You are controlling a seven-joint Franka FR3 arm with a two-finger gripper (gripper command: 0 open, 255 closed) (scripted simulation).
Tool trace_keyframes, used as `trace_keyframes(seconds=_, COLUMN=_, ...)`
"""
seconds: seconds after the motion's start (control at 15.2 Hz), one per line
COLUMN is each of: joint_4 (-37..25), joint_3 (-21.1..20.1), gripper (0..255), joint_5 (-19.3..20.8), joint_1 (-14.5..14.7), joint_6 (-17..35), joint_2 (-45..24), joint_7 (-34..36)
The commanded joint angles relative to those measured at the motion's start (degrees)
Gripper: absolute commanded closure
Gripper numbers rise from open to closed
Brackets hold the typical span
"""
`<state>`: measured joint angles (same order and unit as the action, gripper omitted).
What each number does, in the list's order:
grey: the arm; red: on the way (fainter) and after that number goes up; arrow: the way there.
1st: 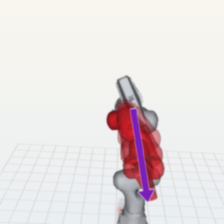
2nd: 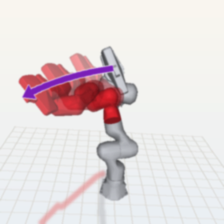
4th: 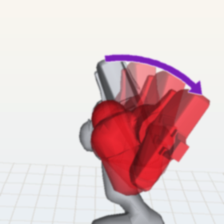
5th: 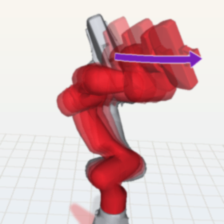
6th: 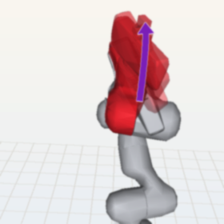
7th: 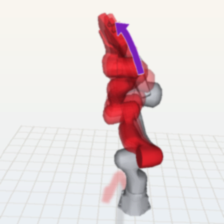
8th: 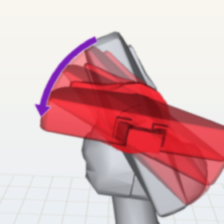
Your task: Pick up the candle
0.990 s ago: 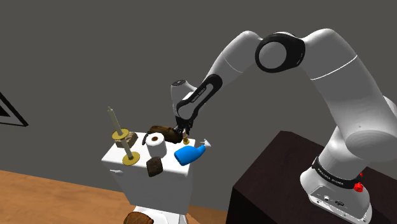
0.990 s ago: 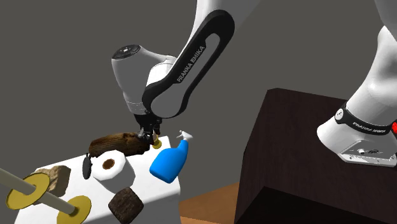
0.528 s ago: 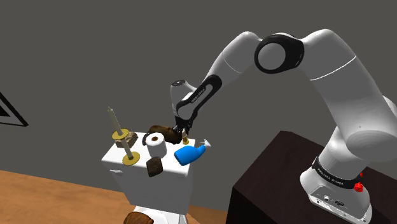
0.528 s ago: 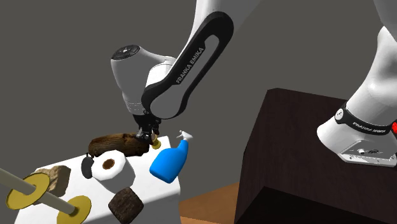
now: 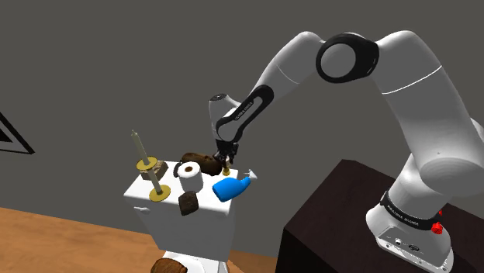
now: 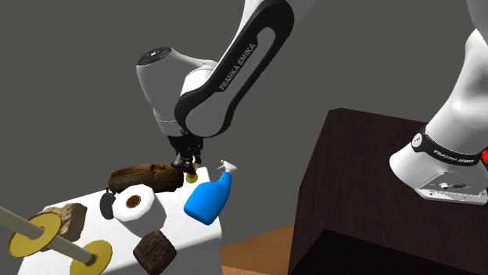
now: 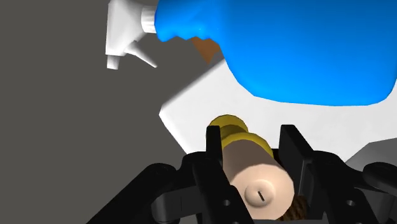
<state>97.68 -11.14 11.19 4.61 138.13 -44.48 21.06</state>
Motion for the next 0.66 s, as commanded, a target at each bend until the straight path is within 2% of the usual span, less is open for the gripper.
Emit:
trace_keyframes(seconds=0.0, joint_4=-0.7, joint_3=0.5, gripper=255, joint_5=-0.1, joint_1=-1.0, joint_6=-1.0, joint_2=1.5, joint_7=-0.3)
trace_keyframes(seconds=0.59, joint_4=0.0, joint_3=-0.7, gripper=255, joint_5=-0.5, joint_1=-2.0, joint_6=-4.3, joint_2=5.5, joint_7=-0.6)
